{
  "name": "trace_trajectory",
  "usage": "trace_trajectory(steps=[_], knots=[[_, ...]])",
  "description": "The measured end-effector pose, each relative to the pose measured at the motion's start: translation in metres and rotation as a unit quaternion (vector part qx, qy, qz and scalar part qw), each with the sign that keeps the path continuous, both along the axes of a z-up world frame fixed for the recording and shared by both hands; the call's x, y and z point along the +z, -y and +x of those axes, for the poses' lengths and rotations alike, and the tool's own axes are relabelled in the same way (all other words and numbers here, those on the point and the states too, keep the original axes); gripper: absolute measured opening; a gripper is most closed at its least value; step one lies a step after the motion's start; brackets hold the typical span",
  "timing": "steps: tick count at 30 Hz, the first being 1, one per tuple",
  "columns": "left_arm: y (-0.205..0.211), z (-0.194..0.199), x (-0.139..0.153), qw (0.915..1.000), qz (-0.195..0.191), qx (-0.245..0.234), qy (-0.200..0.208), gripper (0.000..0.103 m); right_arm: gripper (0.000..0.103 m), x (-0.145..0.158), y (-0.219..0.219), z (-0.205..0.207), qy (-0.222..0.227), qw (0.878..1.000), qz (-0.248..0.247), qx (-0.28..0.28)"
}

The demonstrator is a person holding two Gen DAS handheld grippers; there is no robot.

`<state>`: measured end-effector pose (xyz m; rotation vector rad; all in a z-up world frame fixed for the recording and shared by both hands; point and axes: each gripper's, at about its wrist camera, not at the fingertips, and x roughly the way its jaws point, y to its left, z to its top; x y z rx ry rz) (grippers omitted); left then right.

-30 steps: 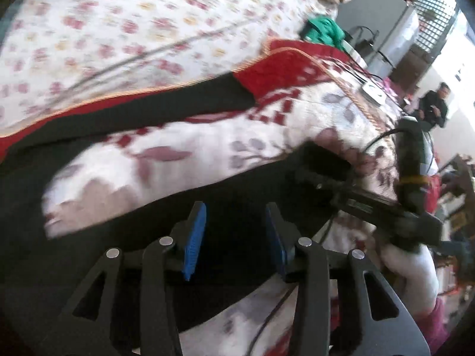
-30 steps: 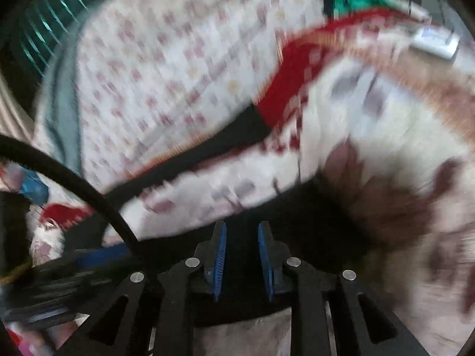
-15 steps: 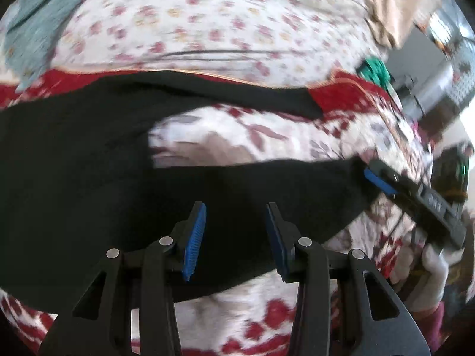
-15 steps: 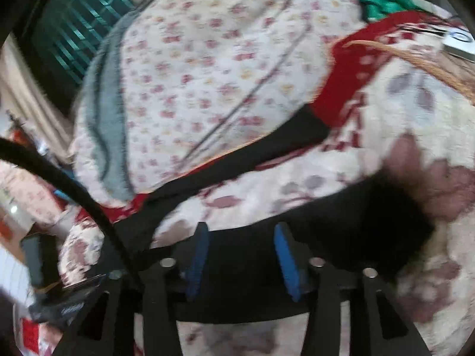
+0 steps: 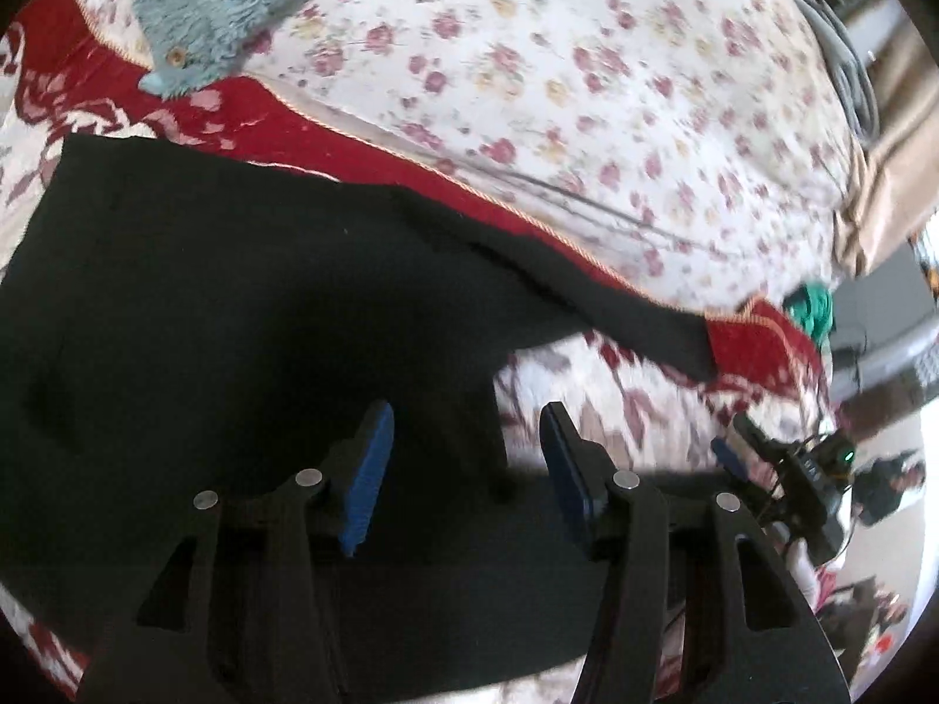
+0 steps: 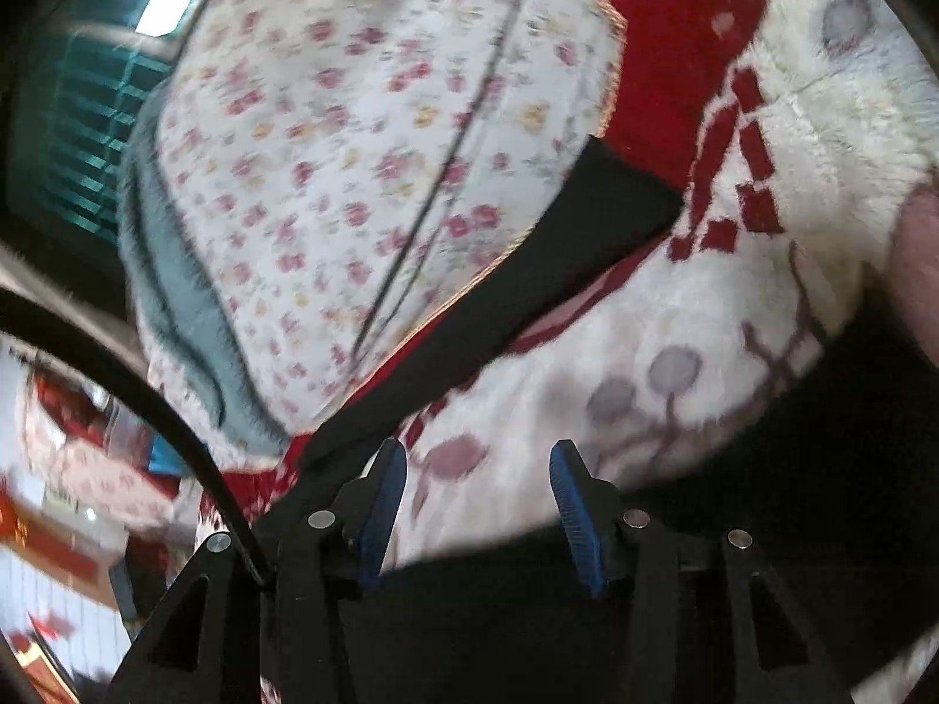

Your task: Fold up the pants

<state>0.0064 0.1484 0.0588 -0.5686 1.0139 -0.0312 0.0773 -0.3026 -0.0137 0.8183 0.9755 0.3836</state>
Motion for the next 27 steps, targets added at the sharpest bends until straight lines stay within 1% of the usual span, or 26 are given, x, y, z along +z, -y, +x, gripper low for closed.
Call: trace_trajectory(steps=[1, 3, 4, 5, 8, 9, 12, 15, 19, 22, 24, 25, 26, 27], knots=[[-0.003, 0.004, -0.001, 1.0, -0.007, 0.005, -0.001, 0.052, 0.051, -0.005, 0.002, 0.009, -0.002, 1.0, 0.002, -0.008], [-0.013, 0.02, -0.005, 0.9995, -0.021, 0.022, -0.002, 0.052, 0.059, -0.012, 0.006, 0.022, -0.005, 1.0, 0.005, -0.022], [-0.016, 0.027, -0.007, 0.9993, -0.025, 0.028, -0.004, 0.059, 0.066, -0.016, 0.008, 0.028, -0.008, 1.0, 0.007, -0.026], [-0.019, 0.035, -0.009, 0.9989, -0.032, 0.033, -0.007, 0.065, 0.067, -0.022, 0.01, 0.036, -0.014, 0.999, 0.012, -0.031], [-0.026, 0.063, -0.022, 0.9963, -0.065, 0.052, -0.019, 0.065, 0.067, -0.029, 0.01, 0.054, -0.02, 0.999, 0.011, -0.032], [-0.027, 0.07, -0.026, 0.9958, -0.069, 0.055, -0.025, 0.065, 0.067, -0.029, 0.01, 0.058, -0.019, 0.999, 0.01, -0.032], [-0.032, 0.093, -0.037, 0.9931, -0.071, 0.082, -0.044, 0.065, 0.068, -0.032, 0.011, 0.073, -0.022, 0.999, 0.012, -0.032], [-0.037, 0.107, -0.046, 0.9901, -0.071, 0.106, -0.059, 0.065, 0.068, -0.037, 0.012, 0.085, -0.029, 0.999, 0.018, -0.034], [-0.038, 0.121, -0.05, 0.9889, -0.058, 0.123, -0.06, 0.065, 0.068, -0.043, 0.015, 0.097, -0.035, 0.998, 0.03, -0.044], [-0.034, 0.132, -0.054, 0.9893, -0.044, 0.124, -0.063, 0.066, 0.068, -0.046, 0.015, 0.105, -0.045, 0.997, 0.034, -0.046], [-0.032, 0.136, -0.056, 0.9897, -0.034, 0.127, -0.056, 0.066, 0.064, -0.047, 0.015, 0.109, -0.044, 0.998, 0.032, -0.039], [-0.031, 0.137, -0.057, 0.9902, -0.031, 0.127, -0.05, 0.066, 0.049, -0.048, 0.015, 0.11, -0.043, 0.998, 0.029, -0.042], [-0.031, 0.138, -0.057, 0.9907, -0.029, 0.124, -0.047, 0.065, 0.03, -0.053, 0.018, 0.11, -0.043, 0.997, 0.035, -0.048], [-0.03, 0.139, -0.057, 0.9921, -0.021, 0.116, -0.044, 0.059, 0.022, -0.058, 0.02, 0.109, -0.047, 0.997, 0.046, -0.05]])
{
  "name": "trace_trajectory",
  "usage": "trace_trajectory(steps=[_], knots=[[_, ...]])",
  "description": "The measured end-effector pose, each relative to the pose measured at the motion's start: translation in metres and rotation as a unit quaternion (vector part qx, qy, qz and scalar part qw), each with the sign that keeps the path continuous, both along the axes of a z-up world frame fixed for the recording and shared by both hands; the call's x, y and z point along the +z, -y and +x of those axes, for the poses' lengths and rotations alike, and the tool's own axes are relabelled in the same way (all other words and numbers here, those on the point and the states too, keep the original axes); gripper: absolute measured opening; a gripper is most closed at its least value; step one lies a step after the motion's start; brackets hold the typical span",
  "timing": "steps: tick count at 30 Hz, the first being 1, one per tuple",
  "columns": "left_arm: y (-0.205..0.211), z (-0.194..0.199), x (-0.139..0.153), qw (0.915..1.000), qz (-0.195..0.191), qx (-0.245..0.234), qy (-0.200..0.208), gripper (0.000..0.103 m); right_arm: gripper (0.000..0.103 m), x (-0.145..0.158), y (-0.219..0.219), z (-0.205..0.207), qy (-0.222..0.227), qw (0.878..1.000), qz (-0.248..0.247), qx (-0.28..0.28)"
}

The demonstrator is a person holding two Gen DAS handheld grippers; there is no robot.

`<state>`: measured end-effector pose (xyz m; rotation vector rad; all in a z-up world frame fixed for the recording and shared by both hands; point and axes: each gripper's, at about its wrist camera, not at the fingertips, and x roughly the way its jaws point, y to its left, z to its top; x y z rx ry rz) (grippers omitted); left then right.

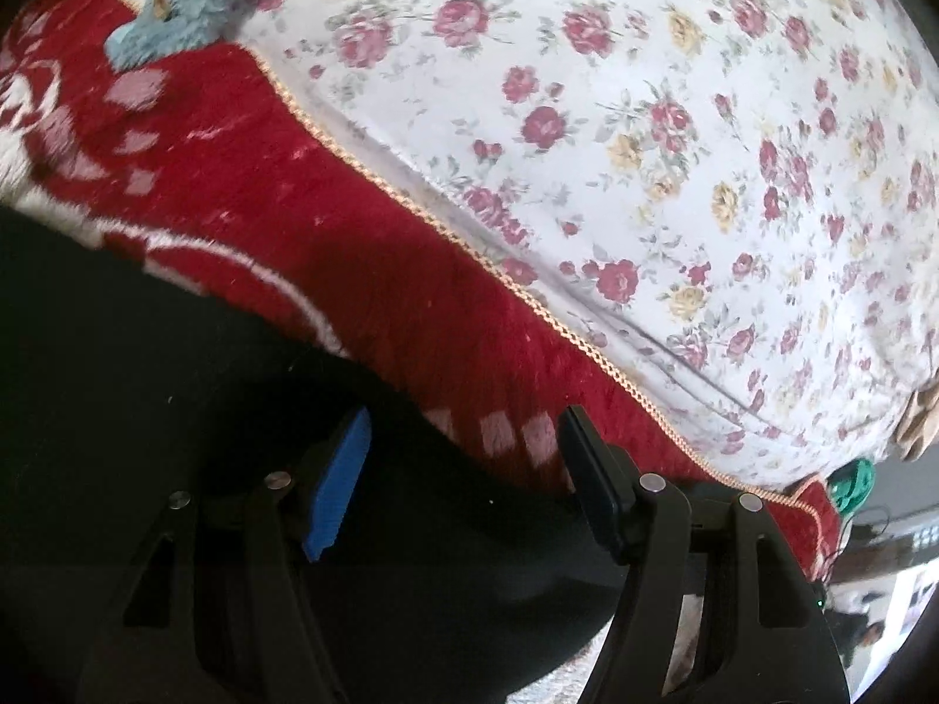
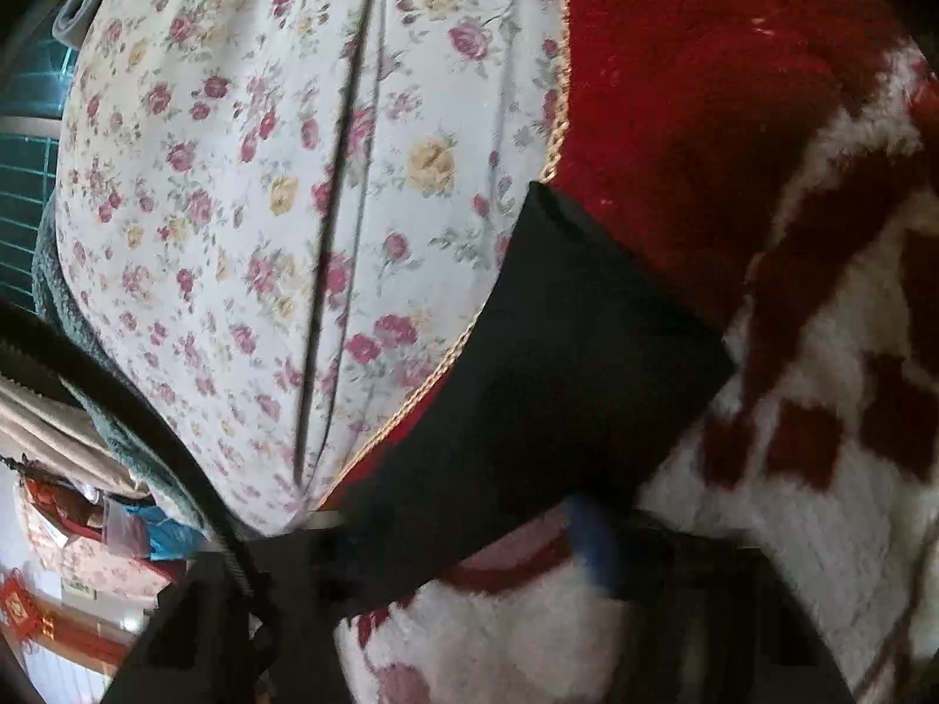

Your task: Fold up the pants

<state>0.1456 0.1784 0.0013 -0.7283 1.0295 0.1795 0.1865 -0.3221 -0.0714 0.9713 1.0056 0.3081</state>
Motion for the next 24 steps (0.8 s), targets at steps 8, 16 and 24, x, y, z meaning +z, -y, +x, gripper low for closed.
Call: trace_trajectory(steps=[8, 16, 24], knots=[[-0.012, -0.011, 0.003, 0.9994, 0.032, -0.012, -0.001, 0.008, 0.008, 0.012, 0.018, -0.024, 0.042, 0.998, 0.037, -0.012], [0.0, -0.037, 0.028, 0.9974, 0.059, -0.028, 0.03, 0.006, 0.006, 0.032, 0.018, -0.043, 0.065, 0.998, 0.019, 0.005], [0.009, -0.078, 0.06, 0.9954, 0.052, -0.036, 0.072, 0.006, 0.005, 0.054, 0.021, -0.063, 0.086, 0.996, 0.018, 0.007]])
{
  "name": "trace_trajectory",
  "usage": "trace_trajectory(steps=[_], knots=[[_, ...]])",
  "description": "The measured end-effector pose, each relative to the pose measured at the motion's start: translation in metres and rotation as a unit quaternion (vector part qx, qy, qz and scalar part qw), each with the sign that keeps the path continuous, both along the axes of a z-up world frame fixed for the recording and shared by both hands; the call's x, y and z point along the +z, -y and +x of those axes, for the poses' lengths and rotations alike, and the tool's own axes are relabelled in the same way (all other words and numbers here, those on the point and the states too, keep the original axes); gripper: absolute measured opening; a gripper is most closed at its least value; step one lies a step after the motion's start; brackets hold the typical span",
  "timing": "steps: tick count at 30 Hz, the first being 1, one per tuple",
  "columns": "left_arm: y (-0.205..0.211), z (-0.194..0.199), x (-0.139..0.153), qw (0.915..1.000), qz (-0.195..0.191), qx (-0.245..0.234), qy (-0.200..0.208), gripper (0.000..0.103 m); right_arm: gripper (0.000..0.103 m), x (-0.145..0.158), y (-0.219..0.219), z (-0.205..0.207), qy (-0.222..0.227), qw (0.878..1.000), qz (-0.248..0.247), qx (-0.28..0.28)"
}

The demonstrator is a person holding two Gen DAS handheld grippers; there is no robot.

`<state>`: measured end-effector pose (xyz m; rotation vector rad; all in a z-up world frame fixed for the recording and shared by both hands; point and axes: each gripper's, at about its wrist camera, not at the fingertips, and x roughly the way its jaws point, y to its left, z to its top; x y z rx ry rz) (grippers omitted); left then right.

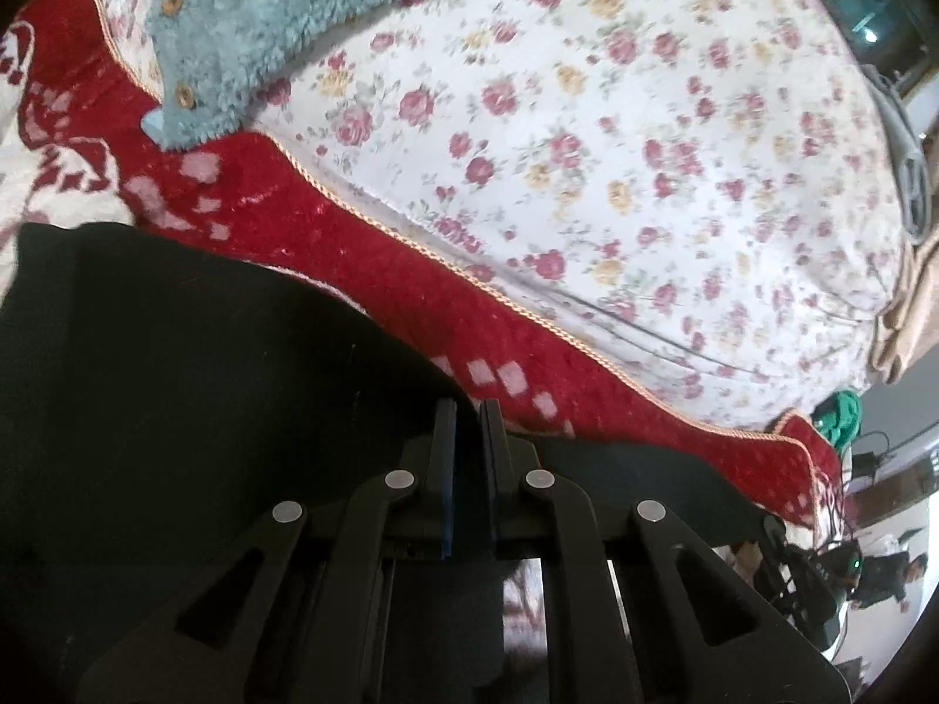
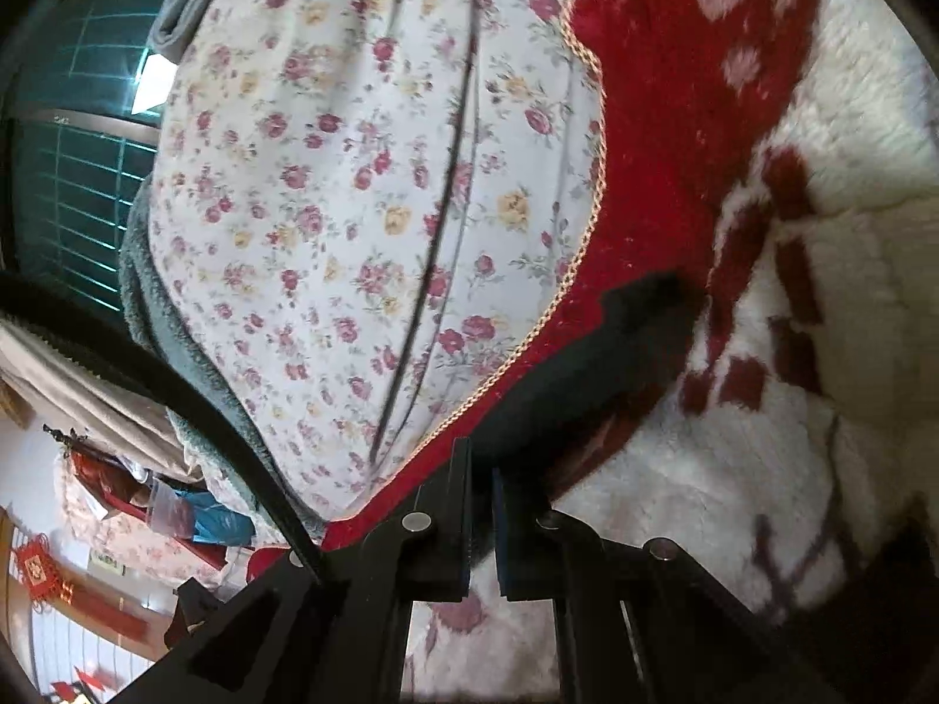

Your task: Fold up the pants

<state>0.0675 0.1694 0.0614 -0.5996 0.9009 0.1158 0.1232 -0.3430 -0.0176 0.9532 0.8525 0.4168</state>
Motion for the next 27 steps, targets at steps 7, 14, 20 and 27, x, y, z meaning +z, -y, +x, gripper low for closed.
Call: trace_trajectory(steps=[7, 14, 20, 27], knots=[[0.013, -0.042, 0.04, 0.9978, 0.031, -0.022, 0.055, 0.005, 0.005, 0.018, 0.005, -0.021, 0.016, 1.0, 0.006, 0.004], [0.012, -0.05, 0.03, 0.9986, -0.021, -0.035, 0.033, 0.006, 0.005, 0.016, 0.001, -0.041, 0.005, 1.0, 0.002, 0.018], [0.002, -0.026, 0.001, 0.9991, -0.038, -0.01, -0.019, 0.041, 0.005, -0.005, 0.004, -0.046, -0.013, 1.0, 0.01, 0.015], [-0.01, 0.014, -0.031, 0.9971, -0.054, 0.036, -0.04, 0.041, 0.005, -0.018, 0.009, -0.044, -0.02, 0.999, 0.006, 0.024]])
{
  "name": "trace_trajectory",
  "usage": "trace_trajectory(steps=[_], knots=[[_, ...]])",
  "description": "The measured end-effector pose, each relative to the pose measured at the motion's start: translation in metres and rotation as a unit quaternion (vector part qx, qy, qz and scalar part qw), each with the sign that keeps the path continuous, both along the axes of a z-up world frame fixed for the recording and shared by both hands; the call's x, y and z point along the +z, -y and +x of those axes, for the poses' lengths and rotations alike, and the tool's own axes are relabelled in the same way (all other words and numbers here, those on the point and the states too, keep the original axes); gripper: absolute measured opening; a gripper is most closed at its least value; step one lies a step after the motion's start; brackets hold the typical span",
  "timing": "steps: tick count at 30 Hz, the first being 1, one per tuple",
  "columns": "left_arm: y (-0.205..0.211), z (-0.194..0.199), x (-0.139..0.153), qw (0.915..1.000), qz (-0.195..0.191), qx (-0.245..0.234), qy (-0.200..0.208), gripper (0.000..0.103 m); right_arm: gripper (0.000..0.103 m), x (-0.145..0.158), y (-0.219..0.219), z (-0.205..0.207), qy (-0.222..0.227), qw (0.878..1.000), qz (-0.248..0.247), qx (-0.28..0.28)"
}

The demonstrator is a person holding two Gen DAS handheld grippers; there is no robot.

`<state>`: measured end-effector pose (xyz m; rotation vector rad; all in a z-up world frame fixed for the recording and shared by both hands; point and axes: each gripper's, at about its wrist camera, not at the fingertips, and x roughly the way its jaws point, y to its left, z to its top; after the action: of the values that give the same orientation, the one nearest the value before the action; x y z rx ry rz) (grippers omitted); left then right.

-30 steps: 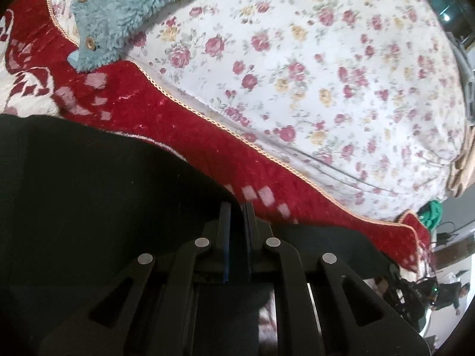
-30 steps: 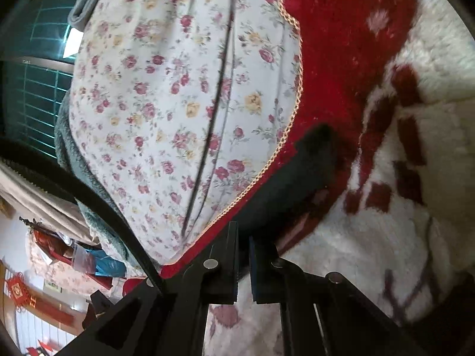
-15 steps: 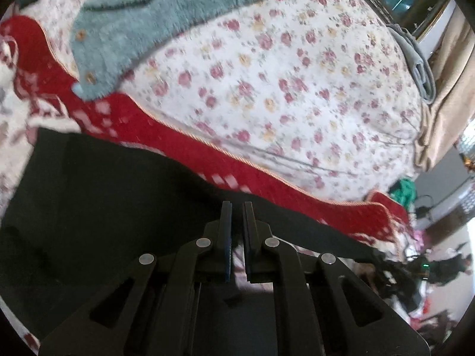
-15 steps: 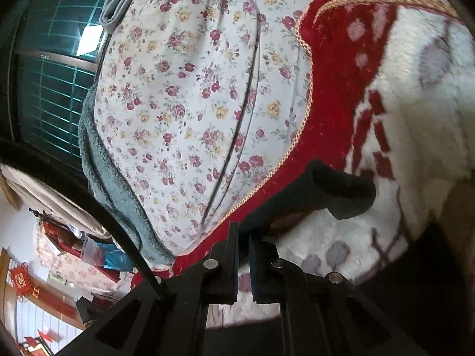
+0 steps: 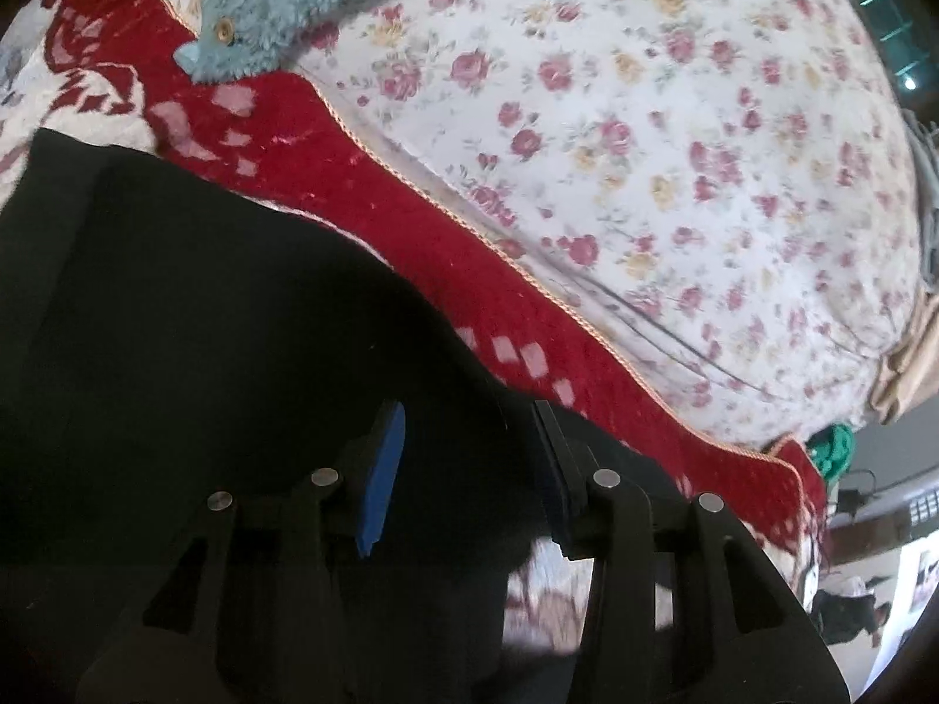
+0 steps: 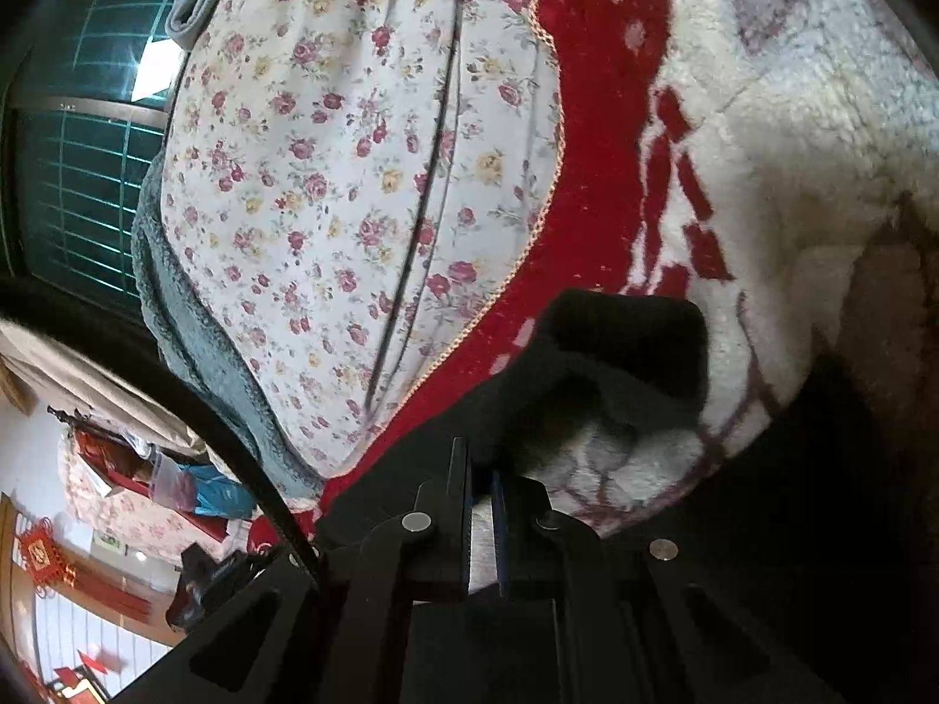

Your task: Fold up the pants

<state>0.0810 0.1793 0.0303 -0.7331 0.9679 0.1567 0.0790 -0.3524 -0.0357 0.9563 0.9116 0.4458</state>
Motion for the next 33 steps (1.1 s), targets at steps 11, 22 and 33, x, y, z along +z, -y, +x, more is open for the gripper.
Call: trace_trajectory(steps=[11, 22, 33], knots=[[0.014, 0.036, -0.027, 0.9996, 0.015, 0.005, -0.022, 0.045, 0.038, -0.017, 0.013, -0.01, -0.039, 0.998, 0.028, -0.044], [0.013, 0.035, -0.028, 0.9989, 0.044, -0.001, -0.015, 0.008, 0.007, -0.019, 0.003, 0.011, -0.022, 0.999, 0.008, -0.035], [0.023, -0.008, 0.038, 0.9957, 0.059, -0.033, 0.064, 0.007, 0.005, 0.05, 0.004, -0.003, 0.066, 0.998, 0.0, -0.017]])
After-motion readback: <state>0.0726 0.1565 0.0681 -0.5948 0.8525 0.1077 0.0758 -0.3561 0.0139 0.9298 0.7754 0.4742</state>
